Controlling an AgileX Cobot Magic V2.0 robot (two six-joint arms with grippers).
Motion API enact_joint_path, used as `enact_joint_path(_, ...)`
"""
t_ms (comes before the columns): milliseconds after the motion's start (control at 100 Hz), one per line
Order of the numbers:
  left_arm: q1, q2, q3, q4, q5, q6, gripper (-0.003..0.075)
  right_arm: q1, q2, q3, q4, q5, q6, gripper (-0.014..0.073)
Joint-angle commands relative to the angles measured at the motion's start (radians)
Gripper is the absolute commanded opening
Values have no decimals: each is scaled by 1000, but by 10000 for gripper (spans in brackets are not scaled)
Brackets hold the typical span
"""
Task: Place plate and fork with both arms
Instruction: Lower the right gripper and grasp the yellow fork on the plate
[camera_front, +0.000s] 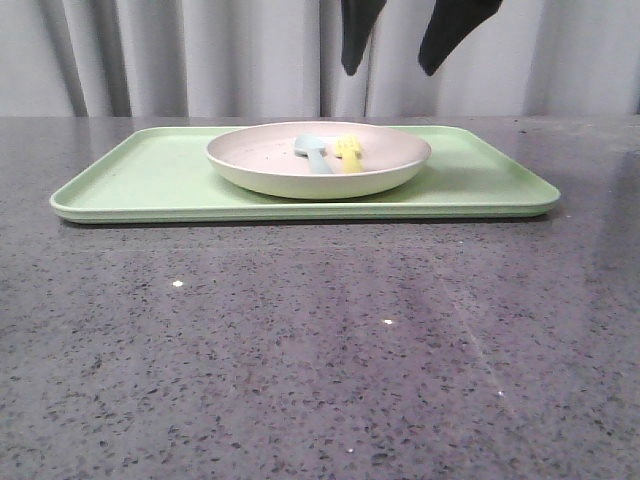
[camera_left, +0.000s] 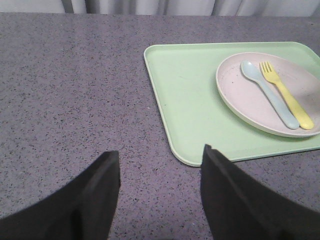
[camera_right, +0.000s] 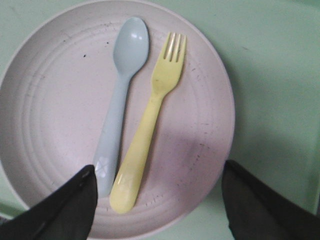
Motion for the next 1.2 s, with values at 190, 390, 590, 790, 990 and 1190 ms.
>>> enact_joint_path(190,2,0,-25,-14,-67,-5,365,1,121,-179,-6,73,57,526)
enact_joint_path(390,2,0,-25,-16,-67,-5,365,1,173,-205,-24,100,59,526)
enact_joint_path(590,2,0,-25,-16,-67,-5,365,1,190,-205,-33,96,59,526)
enact_joint_path(790,2,0,-25,-16,-67,-5,365,1,208,-205,-32,95,59,472)
enact_joint_path(990,2,0,-25,-16,-67,-5,365,1,207,-205,-32,96,59,178)
enact_joint_path(1190,2,0,-25,-18,-67,-5,365,1,207,-205,-32,97,59,-52)
